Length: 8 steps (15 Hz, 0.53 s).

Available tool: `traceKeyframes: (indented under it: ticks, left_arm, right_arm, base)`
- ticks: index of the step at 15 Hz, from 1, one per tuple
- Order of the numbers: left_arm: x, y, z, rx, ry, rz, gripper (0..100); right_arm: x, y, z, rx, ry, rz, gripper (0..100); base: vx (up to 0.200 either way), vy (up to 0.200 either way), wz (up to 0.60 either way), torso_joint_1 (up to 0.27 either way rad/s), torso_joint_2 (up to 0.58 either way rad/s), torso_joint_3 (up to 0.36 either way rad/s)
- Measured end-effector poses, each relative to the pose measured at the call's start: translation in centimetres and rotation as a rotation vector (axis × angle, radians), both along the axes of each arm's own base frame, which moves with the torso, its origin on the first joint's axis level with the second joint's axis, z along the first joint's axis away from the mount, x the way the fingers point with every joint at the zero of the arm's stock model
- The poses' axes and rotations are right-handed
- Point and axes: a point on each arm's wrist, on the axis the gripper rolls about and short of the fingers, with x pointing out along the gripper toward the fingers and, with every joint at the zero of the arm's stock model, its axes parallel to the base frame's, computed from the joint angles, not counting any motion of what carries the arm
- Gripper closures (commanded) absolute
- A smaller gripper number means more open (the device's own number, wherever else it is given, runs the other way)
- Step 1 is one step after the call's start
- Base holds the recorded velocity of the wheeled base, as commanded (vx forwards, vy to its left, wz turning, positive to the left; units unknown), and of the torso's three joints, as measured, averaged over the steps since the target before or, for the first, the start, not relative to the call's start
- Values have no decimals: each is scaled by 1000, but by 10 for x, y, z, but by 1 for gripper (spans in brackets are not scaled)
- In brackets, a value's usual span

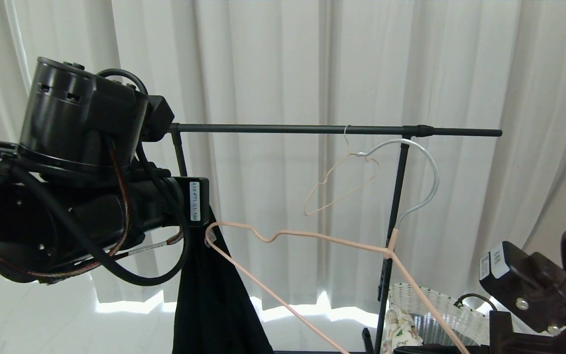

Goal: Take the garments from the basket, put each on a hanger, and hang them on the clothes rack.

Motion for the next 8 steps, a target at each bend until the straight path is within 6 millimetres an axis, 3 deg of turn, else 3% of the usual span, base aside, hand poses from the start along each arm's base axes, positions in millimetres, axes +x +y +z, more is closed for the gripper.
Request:
traceKeyframes:
  ticks: [8]
  left_arm:
    - [1, 0, -1, 3, 3, 2, 100]
  right_arm:
    - [4, 12, 6, 7, -2, 5, 100]
  base:
    - [0, 0, 0, 0, 0, 0]
